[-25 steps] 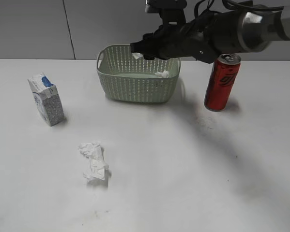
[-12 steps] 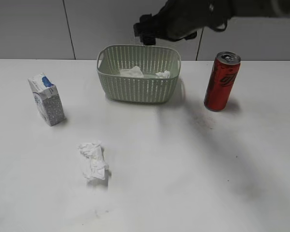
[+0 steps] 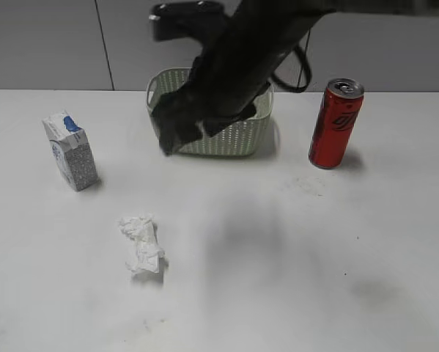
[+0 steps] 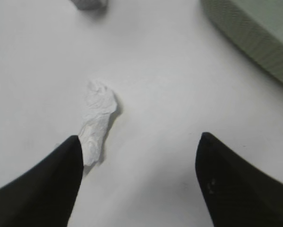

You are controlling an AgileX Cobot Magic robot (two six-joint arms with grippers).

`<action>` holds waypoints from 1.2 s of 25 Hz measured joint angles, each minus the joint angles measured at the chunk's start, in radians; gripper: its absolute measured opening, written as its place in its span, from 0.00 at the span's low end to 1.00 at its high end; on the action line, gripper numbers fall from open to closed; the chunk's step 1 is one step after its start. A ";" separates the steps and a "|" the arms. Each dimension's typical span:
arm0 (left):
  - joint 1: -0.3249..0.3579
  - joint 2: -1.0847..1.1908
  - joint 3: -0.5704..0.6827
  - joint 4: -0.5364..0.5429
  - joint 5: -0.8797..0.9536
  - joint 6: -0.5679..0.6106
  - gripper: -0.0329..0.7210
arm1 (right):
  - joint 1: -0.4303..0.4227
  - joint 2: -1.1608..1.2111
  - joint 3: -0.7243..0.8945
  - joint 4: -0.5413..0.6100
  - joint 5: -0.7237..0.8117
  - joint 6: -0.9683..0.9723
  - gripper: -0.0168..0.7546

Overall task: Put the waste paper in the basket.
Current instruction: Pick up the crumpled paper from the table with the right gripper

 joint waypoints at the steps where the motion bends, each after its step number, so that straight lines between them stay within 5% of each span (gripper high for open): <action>1: 0.000 0.000 0.000 0.000 0.000 0.000 0.80 | 0.037 0.016 0.000 -0.024 -0.004 0.001 0.75; 8: 0.000 0.000 0.000 0.000 0.000 0.000 0.80 | 0.228 0.183 -0.003 -0.205 -0.078 0.171 0.74; 19: 0.000 0.000 0.000 0.000 0.000 0.000 0.80 | 0.239 0.349 -0.050 -0.204 -0.105 0.218 0.72; 22: 0.000 0.000 0.000 0.000 0.000 0.000 0.80 | 0.239 0.358 -0.054 -0.204 -0.084 0.221 0.59; 27: 0.000 0.000 0.000 0.000 0.000 0.000 0.80 | 0.239 0.362 -0.077 -0.204 -0.001 0.222 0.12; 30: 0.000 0.000 0.000 0.000 0.000 0.000 0.80 | 0.239 0.347 -0.140 -0.204 0.058 0.204 0.04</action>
